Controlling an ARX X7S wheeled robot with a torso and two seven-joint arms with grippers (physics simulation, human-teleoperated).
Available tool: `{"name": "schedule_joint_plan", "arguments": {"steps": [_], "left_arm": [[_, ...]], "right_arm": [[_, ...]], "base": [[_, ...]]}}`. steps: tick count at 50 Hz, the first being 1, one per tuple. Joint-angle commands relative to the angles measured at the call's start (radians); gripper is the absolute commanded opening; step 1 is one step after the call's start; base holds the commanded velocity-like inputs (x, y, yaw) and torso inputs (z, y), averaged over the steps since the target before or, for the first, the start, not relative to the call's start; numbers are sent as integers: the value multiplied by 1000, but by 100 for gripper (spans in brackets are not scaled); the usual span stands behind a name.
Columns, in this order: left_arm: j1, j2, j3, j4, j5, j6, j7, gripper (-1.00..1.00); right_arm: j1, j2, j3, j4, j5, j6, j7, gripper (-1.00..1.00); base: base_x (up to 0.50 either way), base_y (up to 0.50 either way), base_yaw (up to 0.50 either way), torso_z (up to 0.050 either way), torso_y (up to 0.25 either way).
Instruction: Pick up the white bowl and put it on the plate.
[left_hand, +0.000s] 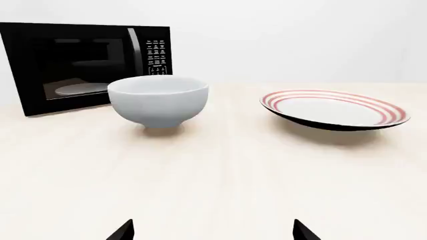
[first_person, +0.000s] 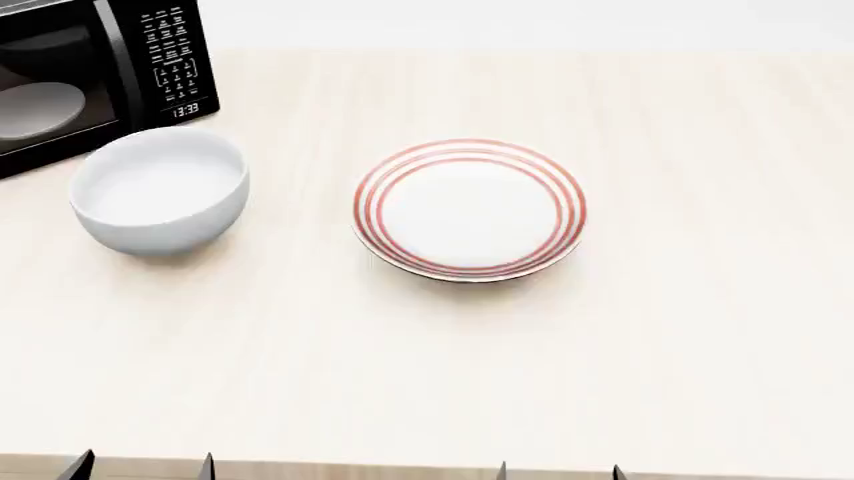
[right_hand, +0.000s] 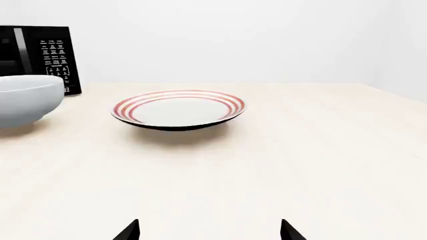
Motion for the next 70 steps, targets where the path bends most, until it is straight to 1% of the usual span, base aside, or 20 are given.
{"name": "schedule_joint_plan", "arguments": {"steps": [1,13,16,17,18,30,32,34,35,36,40,42,44,50,51,52,55,61,64,70], "left_arm": [[-1,-16,19,-2,-13,3,-19,100],[-7,-51,63,-12,-36,10,-54,100],[-10,-59,76,-11,-43,-22,-50,100],[-10,-59,76,-11,-43,-22,-50,100],[-6,-13,23,-15,5,-9,0,100],[8,-44,38,36,-97,-14,-20,100],[15,-49,40,56,-92,-24,-35,100],[27,-58,50,89,-23,11,-84,100],[31,-59,47,107,-29,14,-89,100],[40,-65,44,168,-57,-33,-76,100],[74,-78,50,302,-68,-76,-83,100],[88,-89,71,354,-29,-76,-94,100],[96,-87,72,415,-56,-114,-91,100],[106,-101,104,584,-27,-199,-108,100],[105,-98,99,633,-62,-245,-101,100],[107,-98,98,652,-69,-251,-103,100],[106,-109,119,724,-28,-296,-121,100],[97,-118,107,790,-39,-340,-137,100],[98,-131,124,792,-3,-335,-150,100],[98,-141,129,787,-1,-337,-157,100]], "right_arm": [[3,16,-19,3,17,-1,19,100],[2,48,-55,-5,50,-1,62,100],[3,53,-63,-5,57,7,67,100],[3,53,-63,-5,57,7,67,100],[6,8,-14,0,0,28,26,100],[-3,47,-53,-32,52,34,68,100],[-7,53,-56,-58,53,48,76,100],[-14,58,-53,-105,71,71,77,100],[-15,60,-54,-116,73,74,79,100],[-22,64,-57,-152,80,82,76,100],[-35,74,-62,-266,88,128,90,100],[-42,78,-68,-308,78,149,104,100],[-42,82,-72,-350,80,171,109,100],[-51,94,-87,-484,75,234,129,100],[-54,96,-88,-511,69,240,136,100],[-55,99,-91,-520,63,242,140,100],[-60,108,-102,-552,39,225,153,100],[-58,121,-118,-616,34,246,160,100],[-59,127,-128,-637,26,257,166,100],[-57,135,-134,-665,24,274,176,100]], "base": [[0,0,0,0,0],[0,0,0,0,0],[0,0,0,0,0],[0,0,0,0,0],[0,0,0,0,0],[0,0,0,0,0],[0,0,0,0,0],[0,0,0,0,0],[0,0,0,0,0],[0,0,0,0,0],[0,0,0,0,0],[0,0,0,0,0],[0,0,0,0,0],[0,0,0,0,0],[0,0,0,0,0],[0,0,0,0,0],[0,0,0,0,0],[0,0,0,0,0],[0,0,0,0,0],[0,0,0,0,0]]}}
